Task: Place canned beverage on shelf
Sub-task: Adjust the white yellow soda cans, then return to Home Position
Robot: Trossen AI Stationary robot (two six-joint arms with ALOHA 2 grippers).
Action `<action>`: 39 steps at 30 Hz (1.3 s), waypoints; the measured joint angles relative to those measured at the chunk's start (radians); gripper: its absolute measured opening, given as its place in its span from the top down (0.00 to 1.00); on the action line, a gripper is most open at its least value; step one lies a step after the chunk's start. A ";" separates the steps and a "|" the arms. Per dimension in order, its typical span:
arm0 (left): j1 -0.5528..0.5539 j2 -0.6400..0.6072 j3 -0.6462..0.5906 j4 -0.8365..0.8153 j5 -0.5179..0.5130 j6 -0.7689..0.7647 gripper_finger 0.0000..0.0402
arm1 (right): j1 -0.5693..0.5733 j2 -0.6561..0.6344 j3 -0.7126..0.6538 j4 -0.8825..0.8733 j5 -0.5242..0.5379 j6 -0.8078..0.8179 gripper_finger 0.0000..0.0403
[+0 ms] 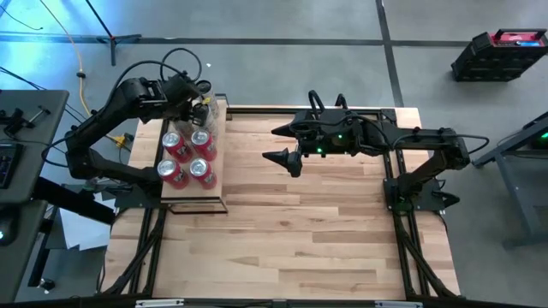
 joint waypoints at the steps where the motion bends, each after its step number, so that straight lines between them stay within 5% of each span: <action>1: -0.001 0.000 0.000 0.012 -0.001 0.003 1.00 | 0.000 0.000 0.000 0.000 0.000 0.000 0.03; 8: -0.014 0.000 0.000 0.020 -0.090 0.000 1.00 | 0.000 0.000 0.000 0.000 0.000 -0.002 0.03; 39: -0.074 -0.075 0.000 0.020 -0.129 -0.050 1.00 | 0.000 0.000 0.000 0.000 0.003 0.000 0.03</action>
